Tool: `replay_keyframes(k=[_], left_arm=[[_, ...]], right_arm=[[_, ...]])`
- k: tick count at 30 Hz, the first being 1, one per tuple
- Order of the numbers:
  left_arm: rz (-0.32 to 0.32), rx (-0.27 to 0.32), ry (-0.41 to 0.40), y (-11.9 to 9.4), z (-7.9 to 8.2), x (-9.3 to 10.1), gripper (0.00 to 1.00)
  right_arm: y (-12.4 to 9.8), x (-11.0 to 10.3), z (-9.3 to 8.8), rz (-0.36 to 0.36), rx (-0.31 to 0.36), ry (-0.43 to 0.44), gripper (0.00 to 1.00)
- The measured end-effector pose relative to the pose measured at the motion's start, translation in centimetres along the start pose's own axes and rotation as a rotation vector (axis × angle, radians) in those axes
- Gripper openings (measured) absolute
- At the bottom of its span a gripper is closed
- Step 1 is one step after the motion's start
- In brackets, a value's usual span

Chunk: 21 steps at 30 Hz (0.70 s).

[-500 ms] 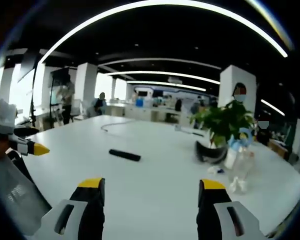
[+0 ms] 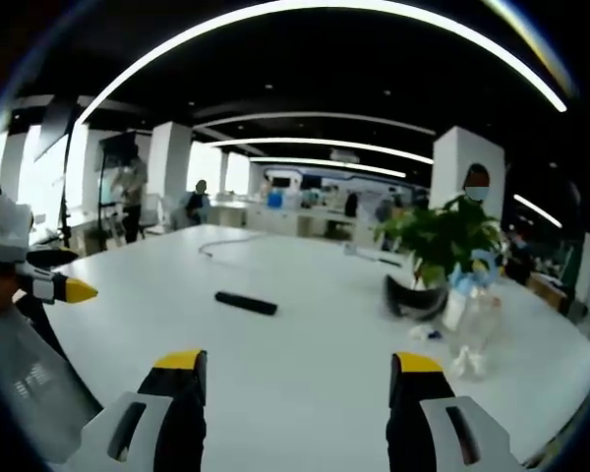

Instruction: Press the specified remote control buttons in sequence, fully releasing each button before pressing the next.

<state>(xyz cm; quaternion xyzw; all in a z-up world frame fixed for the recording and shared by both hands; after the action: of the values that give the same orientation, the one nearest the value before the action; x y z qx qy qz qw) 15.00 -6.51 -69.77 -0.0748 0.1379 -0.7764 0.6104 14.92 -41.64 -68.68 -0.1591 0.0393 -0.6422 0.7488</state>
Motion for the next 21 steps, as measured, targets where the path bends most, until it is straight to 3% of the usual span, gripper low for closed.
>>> replay_keyframes(k=[21], left_arm=[[-0.001,-0.035,0.0,0.31,-0.36,0.09,1.0]], right_arm=[[0.11,-0.09,-0.09,0.009,-0.012,-0.003,0.73]])
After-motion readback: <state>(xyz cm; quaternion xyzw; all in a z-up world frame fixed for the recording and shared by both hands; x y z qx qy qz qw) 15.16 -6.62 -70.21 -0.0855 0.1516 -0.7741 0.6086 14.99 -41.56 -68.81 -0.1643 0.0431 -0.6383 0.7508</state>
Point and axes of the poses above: the point that each gripper's makers call its tool centre point, and the gripper's own axes: y roughly forward along the fingers, x roughly to its right, z roughly out of its top, the point moved 8 cm from there along -y, roughly backward along the fingers, and after that the axes turned 7 degrees about -z, right-handed, at the moved point
